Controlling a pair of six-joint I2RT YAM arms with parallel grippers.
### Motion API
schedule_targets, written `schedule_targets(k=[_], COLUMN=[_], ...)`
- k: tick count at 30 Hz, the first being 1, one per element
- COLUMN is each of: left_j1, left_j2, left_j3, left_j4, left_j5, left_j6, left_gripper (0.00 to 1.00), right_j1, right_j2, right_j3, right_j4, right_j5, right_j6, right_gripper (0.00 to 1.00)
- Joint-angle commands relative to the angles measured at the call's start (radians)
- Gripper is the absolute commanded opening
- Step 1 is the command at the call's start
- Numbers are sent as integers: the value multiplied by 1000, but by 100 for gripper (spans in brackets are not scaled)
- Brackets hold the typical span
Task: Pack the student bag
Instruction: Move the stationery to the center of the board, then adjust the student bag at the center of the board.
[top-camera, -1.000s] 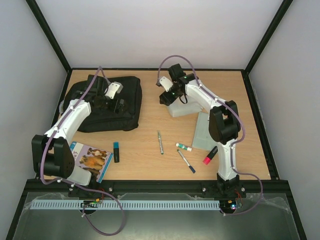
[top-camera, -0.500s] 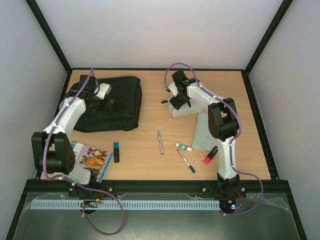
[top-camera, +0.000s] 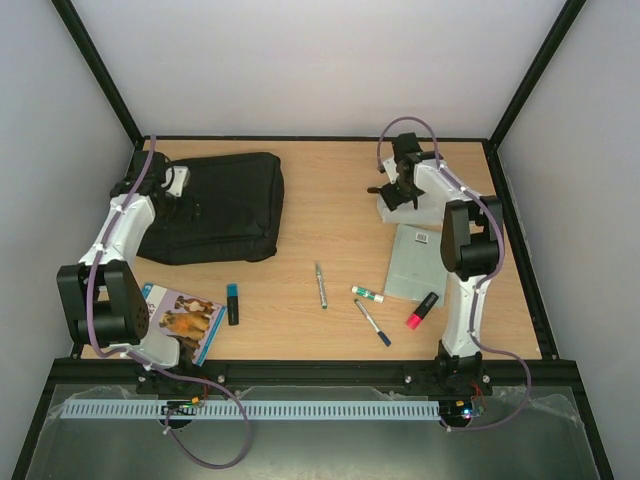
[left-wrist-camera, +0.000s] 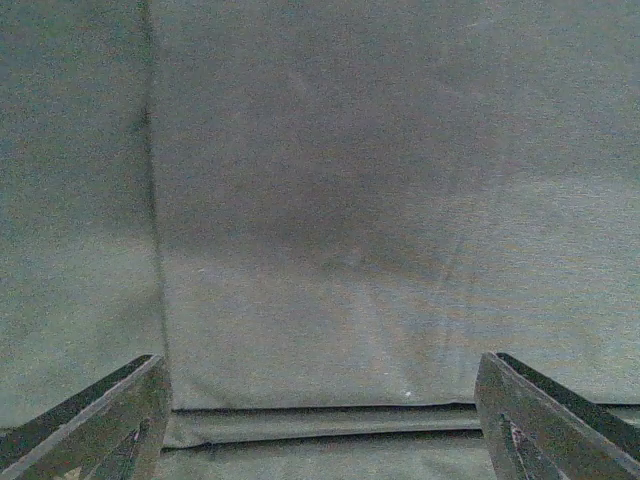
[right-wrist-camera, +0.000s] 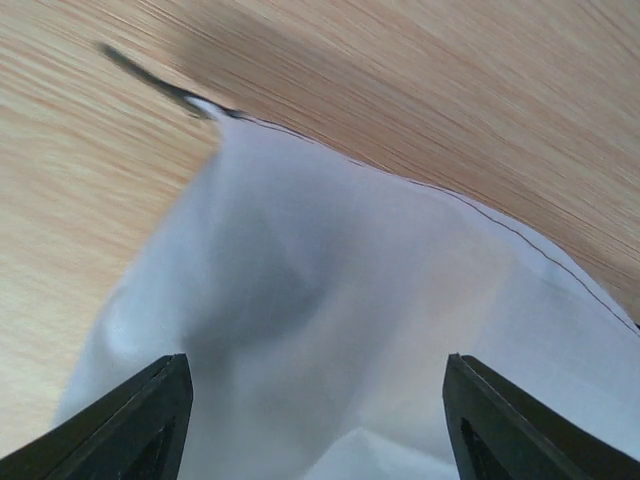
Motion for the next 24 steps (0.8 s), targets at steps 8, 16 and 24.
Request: schedule_targets(k=[8, 16, 24], left_j1=[98, 212, 335], left_j2=[-13, 101, 329], left_j3=[-10, 59, 227], left_j4=[-66, -43, -40], left_j5=[-108, -168, -76], left_j6=[-103, -60, -109], left_gripper=[95, 99, 100], right_j1=[183, 366, 562], right_j2=[-258, -256, -163], right_j3=[-77, -36, 66], right_j4=[-138, -154, -107], right_j5=[-372, -502, -436], right_j6=[24, 51, 143], right_gripper=[65, 57, 58])
